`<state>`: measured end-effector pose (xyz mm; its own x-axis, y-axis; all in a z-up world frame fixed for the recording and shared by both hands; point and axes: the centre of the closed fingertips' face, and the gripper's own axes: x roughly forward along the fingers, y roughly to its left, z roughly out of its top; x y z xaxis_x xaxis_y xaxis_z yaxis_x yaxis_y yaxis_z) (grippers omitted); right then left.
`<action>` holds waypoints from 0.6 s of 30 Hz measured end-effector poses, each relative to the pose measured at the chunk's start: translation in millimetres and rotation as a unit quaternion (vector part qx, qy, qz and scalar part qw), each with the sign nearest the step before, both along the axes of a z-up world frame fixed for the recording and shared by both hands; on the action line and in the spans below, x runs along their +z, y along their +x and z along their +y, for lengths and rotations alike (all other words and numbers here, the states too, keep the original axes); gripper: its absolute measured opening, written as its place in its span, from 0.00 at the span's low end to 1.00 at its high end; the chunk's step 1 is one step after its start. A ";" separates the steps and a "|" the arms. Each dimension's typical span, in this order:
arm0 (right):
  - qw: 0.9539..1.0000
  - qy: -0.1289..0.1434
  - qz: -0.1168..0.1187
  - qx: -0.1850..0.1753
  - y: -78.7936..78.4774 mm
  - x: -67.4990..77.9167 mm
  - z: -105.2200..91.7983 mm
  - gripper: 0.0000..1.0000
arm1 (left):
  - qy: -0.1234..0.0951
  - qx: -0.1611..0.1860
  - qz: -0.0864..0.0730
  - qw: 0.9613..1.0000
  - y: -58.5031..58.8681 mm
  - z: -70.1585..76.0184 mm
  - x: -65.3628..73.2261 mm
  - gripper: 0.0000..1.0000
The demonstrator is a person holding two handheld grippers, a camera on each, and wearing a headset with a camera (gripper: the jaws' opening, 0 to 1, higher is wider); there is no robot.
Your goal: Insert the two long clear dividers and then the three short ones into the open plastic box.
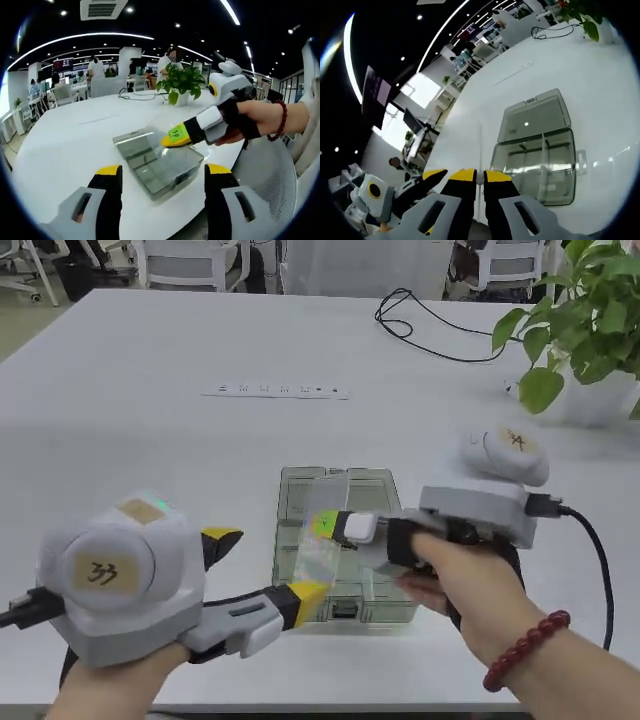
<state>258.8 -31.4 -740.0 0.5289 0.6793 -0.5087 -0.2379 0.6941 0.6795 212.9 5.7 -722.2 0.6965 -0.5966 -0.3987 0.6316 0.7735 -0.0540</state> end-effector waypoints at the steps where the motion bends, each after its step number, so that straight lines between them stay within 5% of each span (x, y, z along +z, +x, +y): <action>1: 1.000 -0.008 0.015 -0.002 0.5 -3.6 -1.8 0.06 | 0.004 -0.003 0.001 1.000 -0.5 0.2 -1.3 0.70; 8: 0.997 -0.033 0.072 -0.004 3.4 -13.4 -6.9 0.06 | 0.019 -0.020 -0.017 0.999 -1.4 -1.4 -3.2 0.84; 18: 0.986 -0.080 0.149 -0.008 2.7 -30.8 -7.8 0.06 | 0.022 -0.048 -0.035 0.998 -1.1 -8.1 -3.5 0.99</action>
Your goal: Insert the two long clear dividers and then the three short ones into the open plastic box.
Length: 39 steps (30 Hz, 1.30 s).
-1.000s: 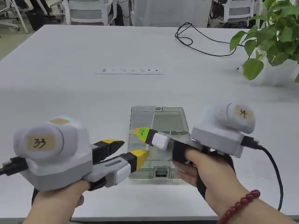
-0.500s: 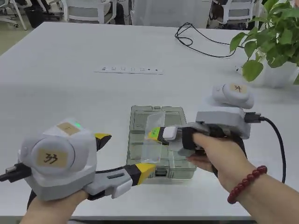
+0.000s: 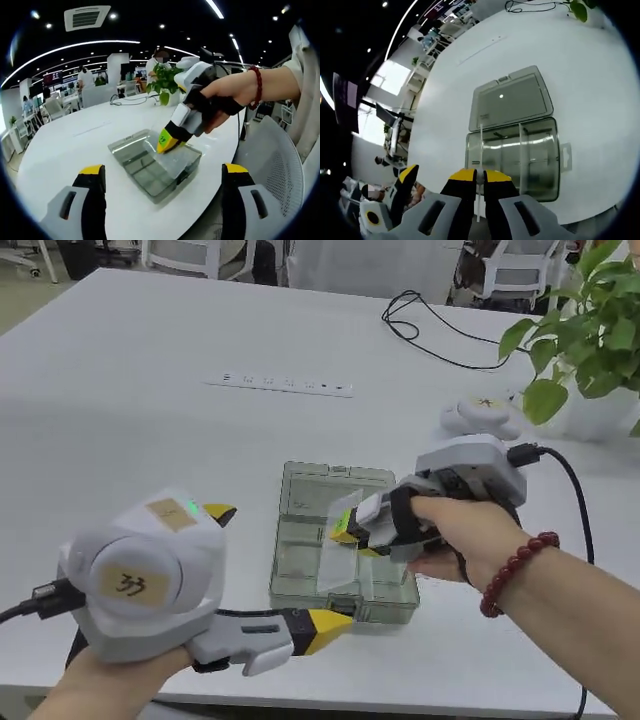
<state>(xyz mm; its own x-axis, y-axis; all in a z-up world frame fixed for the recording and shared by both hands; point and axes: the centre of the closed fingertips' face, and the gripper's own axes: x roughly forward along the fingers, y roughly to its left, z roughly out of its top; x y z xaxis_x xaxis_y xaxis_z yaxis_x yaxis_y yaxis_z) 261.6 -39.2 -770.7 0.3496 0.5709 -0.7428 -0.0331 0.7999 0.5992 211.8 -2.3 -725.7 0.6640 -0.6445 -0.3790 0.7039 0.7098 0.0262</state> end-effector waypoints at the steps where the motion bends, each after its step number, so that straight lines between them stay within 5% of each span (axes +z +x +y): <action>1: 1.000 -0.004 0.009 0.002 -2.1 -1.4 0.4 0.06 | 0.000 -0.003 0.000 1.000 -0.1 -0.7 -0.6 1.00; 18: 0.995 -0.057 0.081 0.027 8.7 -25.0 -6.2 0.06 | 0.002 -0.023 -0.004 1.000 2.8 -5.7 -4.9 1.00; 39: 0.991 -0.083 0.092 0.044 18.5 -41.3 -2.5 0.06 | -0.014 -0.015 -0.001 1.000 6.5 -1.8 -5.5 0.99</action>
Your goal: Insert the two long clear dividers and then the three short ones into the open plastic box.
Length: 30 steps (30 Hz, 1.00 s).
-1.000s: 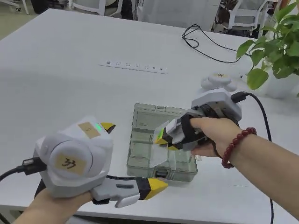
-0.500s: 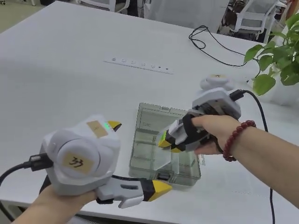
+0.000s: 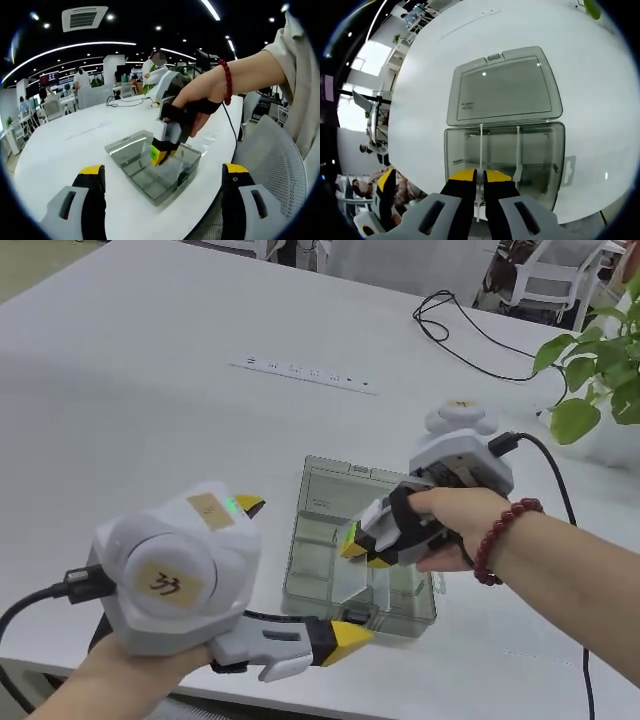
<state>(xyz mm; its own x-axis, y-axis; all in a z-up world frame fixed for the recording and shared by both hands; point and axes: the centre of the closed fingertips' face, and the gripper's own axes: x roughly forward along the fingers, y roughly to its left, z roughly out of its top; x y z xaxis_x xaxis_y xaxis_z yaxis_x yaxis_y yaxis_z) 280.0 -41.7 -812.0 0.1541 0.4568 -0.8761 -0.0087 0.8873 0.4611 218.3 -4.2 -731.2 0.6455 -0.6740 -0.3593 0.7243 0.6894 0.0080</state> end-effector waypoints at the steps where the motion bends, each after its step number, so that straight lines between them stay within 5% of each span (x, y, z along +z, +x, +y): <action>1: 1.000 0.000 0.000 0.000 0.0 -0.3 0.3 0.06 | -0.002 0.001 0.001 1.000 0.2 0.1 0.2 0.99; 10: 1.000 -0.011 0.002 0.012 -1.3 -1.4 1.8 0.06 | -0.007 0.003 0.002 1.000 1.3 1.9 0.2 0.98; 17: 0.997 -0.052 -0.010 0.060 -3.1 -1.6 3.9 0.07 | -0.007 -0.002 0.002 1.000 -0.2 0.3 0.1 0.97; 30: 0.971 -0.152 -0.056 0.177 -11.5 -1.8 11.8 0.07 | -0.005 0.002 0.000 1.000 -0.1 1.7 0.7 0.97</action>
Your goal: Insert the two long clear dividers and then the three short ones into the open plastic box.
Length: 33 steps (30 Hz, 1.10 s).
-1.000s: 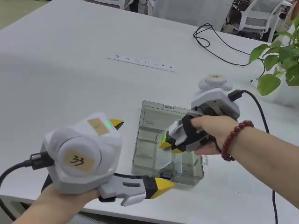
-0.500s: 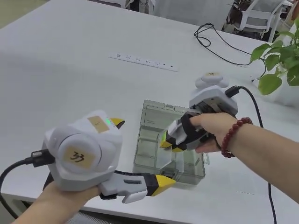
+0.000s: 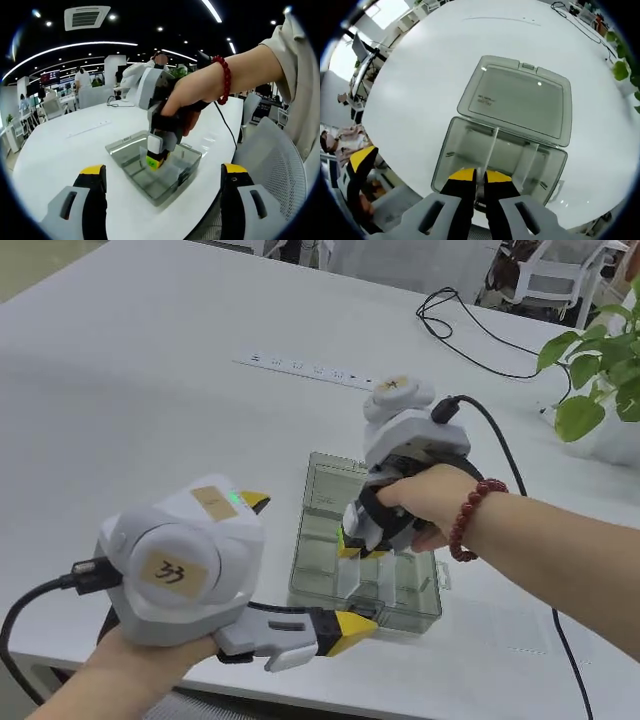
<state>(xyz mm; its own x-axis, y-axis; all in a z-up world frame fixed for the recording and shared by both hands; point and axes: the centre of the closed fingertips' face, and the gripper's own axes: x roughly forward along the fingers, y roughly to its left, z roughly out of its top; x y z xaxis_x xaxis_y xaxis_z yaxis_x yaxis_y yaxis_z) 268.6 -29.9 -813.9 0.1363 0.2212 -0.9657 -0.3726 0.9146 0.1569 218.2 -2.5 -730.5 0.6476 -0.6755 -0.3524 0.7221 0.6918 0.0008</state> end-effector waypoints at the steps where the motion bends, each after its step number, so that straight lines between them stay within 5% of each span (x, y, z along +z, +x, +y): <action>1: 1.000 -0.003 -0.002 0.002 -1.9 0.1 1.5 0.07 | 0.001 0.000 -0.001 1.000 -0.2 0.1 -0.1 0.97; 11: 0.999 -0.034 -0.023 0.026 -0.7 -9.7 4.9 0.07 | 0.002 0.011 -0.002 1.000 1.0 4.7 0.4 0.96; 20: 0.999 -0.035 -0.022 0.010 4.9 -22.1 -0.8 0.07 | 0.003 0.012 -0.006 1.000 1.0 4.8 1.1 0.95; 26: 0.999 -0.020 -0.026 0.000 11.6 -22.5 -2.3 0.08 | 0.006 0.015 -0.007 1.000 1.6 6.5 0.5 0.95; 33: 0.998 0.033 -0.046 0.020 12.9 -19.4 4.0 0.12 | 0.004 0.023 -0.008 1.000 3.6 9.2 1.2 0.95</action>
